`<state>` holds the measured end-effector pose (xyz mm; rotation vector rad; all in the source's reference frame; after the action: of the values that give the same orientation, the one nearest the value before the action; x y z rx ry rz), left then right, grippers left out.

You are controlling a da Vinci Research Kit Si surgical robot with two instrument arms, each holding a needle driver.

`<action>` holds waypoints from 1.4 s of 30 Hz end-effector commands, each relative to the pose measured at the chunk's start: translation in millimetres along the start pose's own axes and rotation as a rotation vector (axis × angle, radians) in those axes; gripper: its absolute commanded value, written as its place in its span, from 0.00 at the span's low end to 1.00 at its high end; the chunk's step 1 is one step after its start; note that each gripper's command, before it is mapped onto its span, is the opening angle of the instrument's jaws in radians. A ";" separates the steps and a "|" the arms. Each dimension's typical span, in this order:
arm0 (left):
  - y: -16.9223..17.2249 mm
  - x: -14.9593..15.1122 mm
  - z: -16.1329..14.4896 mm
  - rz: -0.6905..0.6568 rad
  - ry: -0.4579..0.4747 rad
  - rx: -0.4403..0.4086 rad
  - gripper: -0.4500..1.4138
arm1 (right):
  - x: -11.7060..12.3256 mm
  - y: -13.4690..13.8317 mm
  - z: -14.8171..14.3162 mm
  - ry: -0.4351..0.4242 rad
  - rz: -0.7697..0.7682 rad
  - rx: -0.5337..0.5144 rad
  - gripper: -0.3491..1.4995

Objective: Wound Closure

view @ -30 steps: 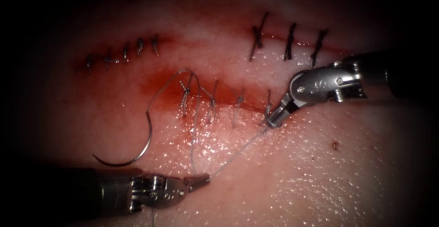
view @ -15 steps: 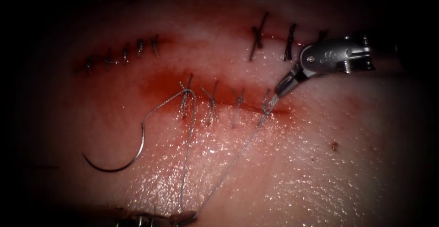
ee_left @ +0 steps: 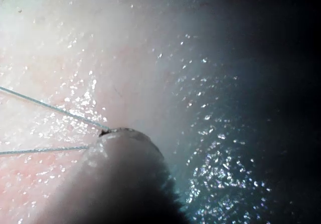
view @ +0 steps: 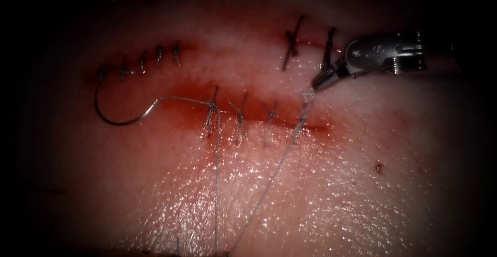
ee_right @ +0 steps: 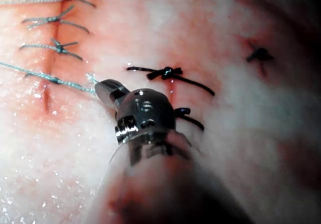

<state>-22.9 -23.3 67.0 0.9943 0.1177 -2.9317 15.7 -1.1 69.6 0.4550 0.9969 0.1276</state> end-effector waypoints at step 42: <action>-15.1 13.9 -12.2 0.125 0.110 0.187 0.00 | 3.4 -6.6 -4.8 0.353 0.141 -0.409 0.89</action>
<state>-27.2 -6.1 48.7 1.1465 -0.2272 -2.8112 12.3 -3.9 61.4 0.1171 1.2441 0.5526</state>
